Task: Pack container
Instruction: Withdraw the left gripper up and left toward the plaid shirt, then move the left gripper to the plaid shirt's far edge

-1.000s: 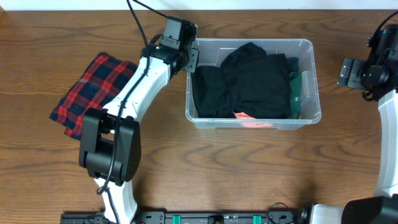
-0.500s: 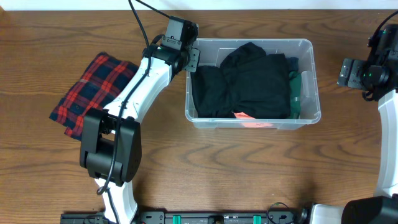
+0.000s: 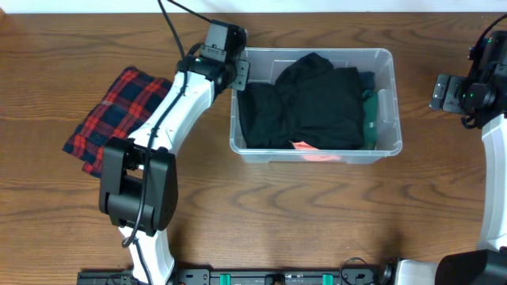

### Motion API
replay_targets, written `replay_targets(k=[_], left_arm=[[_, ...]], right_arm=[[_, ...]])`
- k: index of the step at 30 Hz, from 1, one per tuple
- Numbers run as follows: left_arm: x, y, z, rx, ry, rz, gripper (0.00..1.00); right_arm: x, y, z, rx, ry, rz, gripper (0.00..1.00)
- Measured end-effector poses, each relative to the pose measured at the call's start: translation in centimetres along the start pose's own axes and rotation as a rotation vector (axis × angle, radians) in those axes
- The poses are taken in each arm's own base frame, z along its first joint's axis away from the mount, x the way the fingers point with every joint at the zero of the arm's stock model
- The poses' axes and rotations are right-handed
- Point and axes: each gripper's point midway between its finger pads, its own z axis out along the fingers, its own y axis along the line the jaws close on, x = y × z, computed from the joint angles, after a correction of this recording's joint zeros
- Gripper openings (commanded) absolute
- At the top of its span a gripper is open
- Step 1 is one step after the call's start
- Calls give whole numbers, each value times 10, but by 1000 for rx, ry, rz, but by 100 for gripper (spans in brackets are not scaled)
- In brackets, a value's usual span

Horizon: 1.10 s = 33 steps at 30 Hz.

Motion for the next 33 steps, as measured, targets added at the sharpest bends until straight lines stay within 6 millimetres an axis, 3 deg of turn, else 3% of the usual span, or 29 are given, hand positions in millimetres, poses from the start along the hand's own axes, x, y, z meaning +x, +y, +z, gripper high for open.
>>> replay_targets(k=[6,8,9,15,19,22,24,28,33], left_arm=[[0,11,0,-16,3,-16,34],[0,12,0,-20,4,-15,58],[1,13,0,-23,4,-8,65],[-4,20,-8,-46,-12,-19,75],[-24,21,-40,-47,-87,-22,77],[-42,22,-74,-47,-162,-28,78],[-48,27,-95,-53,-193,-33,91],[-42,53,-115,-88,-180,-77,100],[-12,109,-116,-179,-78,-181,98]], right_arm=[[0,0,0,0,0,0,99],[0,0,0,0,0,0,99],[0,0,0,0,0,0,99],[0,0,0,0,0,0,99],[0,0,0,0,0,0,99],[0,0,0,0,0,0,99],[0,0,0,0,0,0,99],[0,0,0,0,0,0,99],[0,0,0,0,0,0,99]])
